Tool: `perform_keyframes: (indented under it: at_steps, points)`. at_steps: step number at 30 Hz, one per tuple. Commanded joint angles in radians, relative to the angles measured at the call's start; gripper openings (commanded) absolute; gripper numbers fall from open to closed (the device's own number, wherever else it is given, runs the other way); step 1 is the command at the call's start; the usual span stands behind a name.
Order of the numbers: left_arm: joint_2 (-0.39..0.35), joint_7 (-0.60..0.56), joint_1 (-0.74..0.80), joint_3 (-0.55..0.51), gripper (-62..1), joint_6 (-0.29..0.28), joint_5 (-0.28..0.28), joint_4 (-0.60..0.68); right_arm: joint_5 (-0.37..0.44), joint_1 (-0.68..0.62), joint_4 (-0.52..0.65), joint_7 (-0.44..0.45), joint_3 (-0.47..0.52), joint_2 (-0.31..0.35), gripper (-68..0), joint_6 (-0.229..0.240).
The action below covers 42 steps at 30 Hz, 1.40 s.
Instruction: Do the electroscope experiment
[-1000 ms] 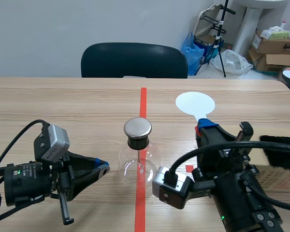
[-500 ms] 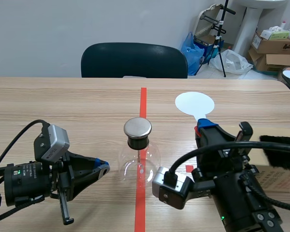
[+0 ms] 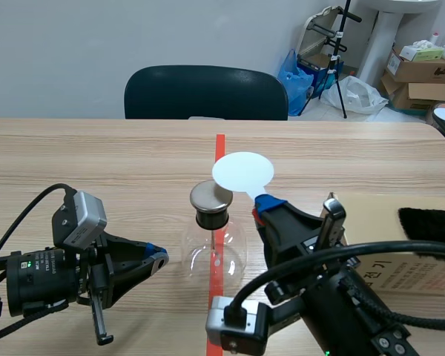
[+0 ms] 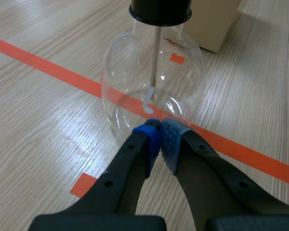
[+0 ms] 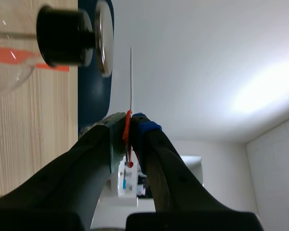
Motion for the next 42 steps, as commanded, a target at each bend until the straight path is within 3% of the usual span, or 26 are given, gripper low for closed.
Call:
perform_keyframes:
  at_steps: [1, 11, 42]
  points:
    - [0.005, -0.017, 0.000, 0.001, -58.3, -0.001, -0.013, 0.023, -0.002, 0.014, 0.015, 0.023, 0.008, 0.008, -66.7, -0.010]
    - [0.005, -0.017, 0.000, 0.001, -58.3, -0.001, -0.013, 0.023, -0.003, 0.014, 0.015, 0.142, 0.008, 0.008, -66.7, -0.010]
    - [0.005, -0.017, 0.000, 0.001, -58.3, -0.001, -0.013, 0.023, -0.003, 0.014, 0.015, 0.144, 0.008, 0.008, -66.7, -0.010]
